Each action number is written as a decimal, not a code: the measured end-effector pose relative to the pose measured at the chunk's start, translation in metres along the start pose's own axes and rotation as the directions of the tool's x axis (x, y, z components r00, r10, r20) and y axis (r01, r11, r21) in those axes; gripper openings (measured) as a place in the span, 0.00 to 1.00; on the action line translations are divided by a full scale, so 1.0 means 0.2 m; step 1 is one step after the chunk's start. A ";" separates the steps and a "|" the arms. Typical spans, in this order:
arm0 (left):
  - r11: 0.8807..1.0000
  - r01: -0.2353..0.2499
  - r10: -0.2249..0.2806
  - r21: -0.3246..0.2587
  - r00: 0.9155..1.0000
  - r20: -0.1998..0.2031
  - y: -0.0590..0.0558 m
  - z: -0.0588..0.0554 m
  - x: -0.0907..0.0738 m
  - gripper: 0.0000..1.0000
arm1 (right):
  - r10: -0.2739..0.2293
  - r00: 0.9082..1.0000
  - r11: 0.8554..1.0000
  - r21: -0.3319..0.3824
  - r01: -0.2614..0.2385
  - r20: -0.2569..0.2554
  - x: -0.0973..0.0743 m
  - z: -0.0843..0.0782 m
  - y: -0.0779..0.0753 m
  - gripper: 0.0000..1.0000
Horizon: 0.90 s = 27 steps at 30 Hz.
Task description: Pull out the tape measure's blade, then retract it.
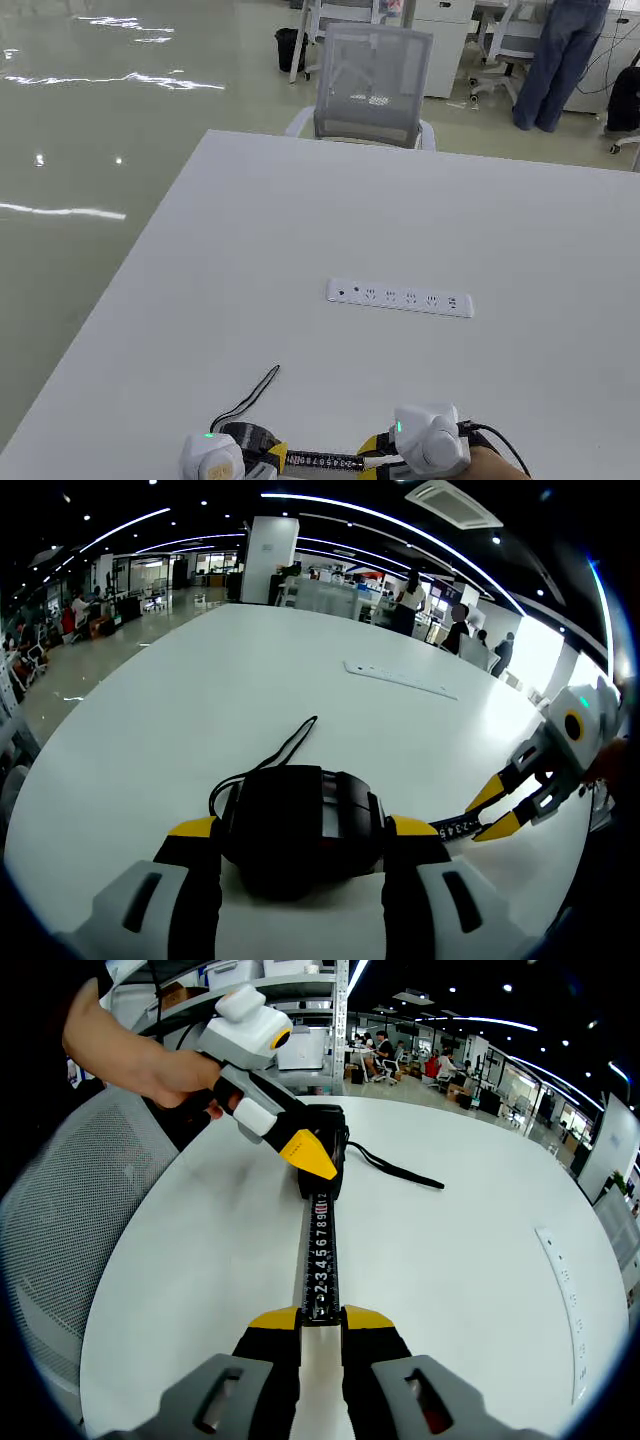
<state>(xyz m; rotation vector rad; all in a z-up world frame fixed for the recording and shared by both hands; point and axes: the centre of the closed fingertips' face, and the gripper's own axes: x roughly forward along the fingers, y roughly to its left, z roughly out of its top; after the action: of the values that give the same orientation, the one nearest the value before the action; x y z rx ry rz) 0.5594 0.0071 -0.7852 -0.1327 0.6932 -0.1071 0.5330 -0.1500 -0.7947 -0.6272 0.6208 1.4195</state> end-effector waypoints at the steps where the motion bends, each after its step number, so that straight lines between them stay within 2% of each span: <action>1: 1.000 0.000 0.000 0.000 1.000 0.001 0.00 0.00 0.00 0.62 | 0.000 1.000 1.000 0.001 0.000 0.001 0.00 0.00 0.00 0.13; 27: 1.000 0.008 -0.008 -0.003 1.000 0.005 0.00 0.00 0.00 0.62 | 0.007 1.000 1.000 0.006 -0.007 -0.002 0.03 0.03 0.00 0.13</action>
<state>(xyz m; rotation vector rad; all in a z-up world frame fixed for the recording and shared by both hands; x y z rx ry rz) 0.5594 0.0079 -0.7850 -0.1387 0.6882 -0.1128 0.5326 -0.1417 -0.7940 -0.6222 0.6289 1.4229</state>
